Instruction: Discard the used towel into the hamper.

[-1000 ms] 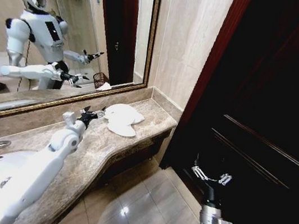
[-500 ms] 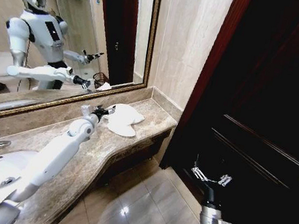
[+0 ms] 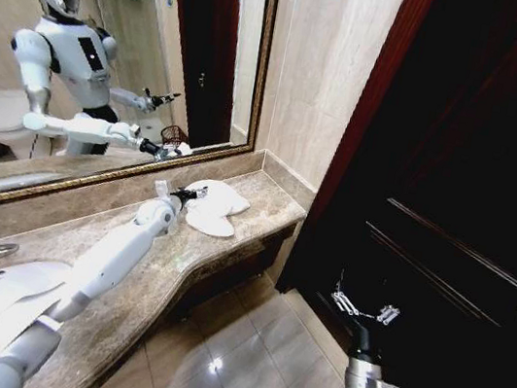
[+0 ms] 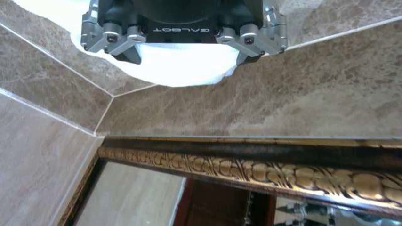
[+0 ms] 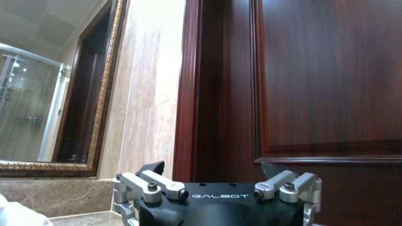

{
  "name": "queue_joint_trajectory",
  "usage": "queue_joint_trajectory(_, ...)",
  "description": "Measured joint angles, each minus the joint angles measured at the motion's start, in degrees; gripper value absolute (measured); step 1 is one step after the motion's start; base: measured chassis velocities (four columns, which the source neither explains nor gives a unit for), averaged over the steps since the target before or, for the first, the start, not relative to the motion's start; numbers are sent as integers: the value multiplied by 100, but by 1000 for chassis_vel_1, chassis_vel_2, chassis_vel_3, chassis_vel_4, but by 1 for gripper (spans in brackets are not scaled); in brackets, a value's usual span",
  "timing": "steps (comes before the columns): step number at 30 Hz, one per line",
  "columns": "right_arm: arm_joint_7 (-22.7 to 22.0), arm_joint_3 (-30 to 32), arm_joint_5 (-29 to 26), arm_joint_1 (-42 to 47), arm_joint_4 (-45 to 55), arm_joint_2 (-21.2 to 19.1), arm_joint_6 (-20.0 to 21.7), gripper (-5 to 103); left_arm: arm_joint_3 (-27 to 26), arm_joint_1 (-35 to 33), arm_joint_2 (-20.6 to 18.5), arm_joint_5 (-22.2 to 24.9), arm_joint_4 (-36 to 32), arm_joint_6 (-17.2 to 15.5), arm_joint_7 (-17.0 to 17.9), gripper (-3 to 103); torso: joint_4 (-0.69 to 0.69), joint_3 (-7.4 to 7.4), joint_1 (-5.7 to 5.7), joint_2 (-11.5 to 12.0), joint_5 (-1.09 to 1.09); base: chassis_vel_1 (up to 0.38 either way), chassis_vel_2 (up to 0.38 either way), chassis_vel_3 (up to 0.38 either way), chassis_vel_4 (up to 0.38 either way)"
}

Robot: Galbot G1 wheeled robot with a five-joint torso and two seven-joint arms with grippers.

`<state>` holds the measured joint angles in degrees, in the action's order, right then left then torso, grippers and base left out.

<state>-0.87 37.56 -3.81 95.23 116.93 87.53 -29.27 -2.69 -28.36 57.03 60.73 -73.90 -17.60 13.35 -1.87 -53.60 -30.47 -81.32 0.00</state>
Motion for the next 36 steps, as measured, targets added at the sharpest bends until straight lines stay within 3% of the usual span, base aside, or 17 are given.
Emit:
queue_joint_trajectory(4, 5, 15, -47, -27, -44, -4, -4, 100, 41, 104, 81, 138, 117, -169, 54, 99, 0, 0, 1, 0, 0, 0, 0, 0, 0)
queue_joint_trajectory(5, 7, 19, -71, -47, -76, -5, -8, 100, 68, 188, 120, 251, 193, -464, 59, 98, 0, 0, 1, 0, 0, 0, 0, 0, 0)
queue_joint_trajectory(7, 7, 19, -71, -48, -82, -2, -10, 100, 70, 200, 120, 285, 193, -556, 50, 96, 0, 0, 1, 0, 0, 0, 0, 0, 0)
queue_joint_trajectory(11, 16, 6, -68, -39, -118, 31, -42, 100, 75, 277, 134, 446, 205, -997, 7, 85, 0, 1, 1, 0, 0, 0, 0, 0, 0)
queue_joint_trajectory(13, 27, 4, -65, -36, -150, 41, -61, 100, 64, 294, 155, 583, 207, -1096, -70, 75, 0, 1, 1, -1, -1, 0, 0, 0, 0)
queue_joint_trajectory(17, 29, 8, -68, -44, -168, 27, -72, 100, 61, 273, 170, 609, 188, -1085, -68, 64, 0, 1, 1, -1, 0, 0, 0, 0, 0)
queue_joint_trajectory(21, 27, -13, -114, -79, -187, 27, -66, 100, 29, 190, 177, 612, 159, -970, -53, 42, 0, 1, 1, -1, 0, 0, 0, 0, 0)
queue_joint_trajectory(23, 26, -26, -114, -83, -193, 35, -64, 100, 20, 174, 177, 605, 161, -940, -55, 42, 0, 1, 1, 0, 0, 0, 0, 0, 0)
queue_joint_trajectory(24, 25, -43, -109, -82, -193, 45, -62, 100, -2, 144, 177, 582, 161, -897, -60, 31, 0, 1, 1, -1, -1, 0, 0, 0, 0)
queue_joint_trajectory(26, 25, -49, -106, -80, -193, 46, -59, 100, -15, 128, 177, 570, 158, -876, -60, 31, 0, 1, 1, -1, -1, 0, 0, 0, 0)
queue_joint_trajectory(30, 9, -49, -97, -69, -174, 42, -50, 100, -30, 71, 170, 386, 146, -692, -51, 10, 1, 0, 1, 0, -1, 0, 0, 0, 0)
queue_joint_trajectory(36, -25, -57, -95, -33, -125, 56, -38, 100, -64, 21, 170, 345, 105, -604, -41, 4, 1, 0, 1, 0, -1, 0, 0, 0, 0)
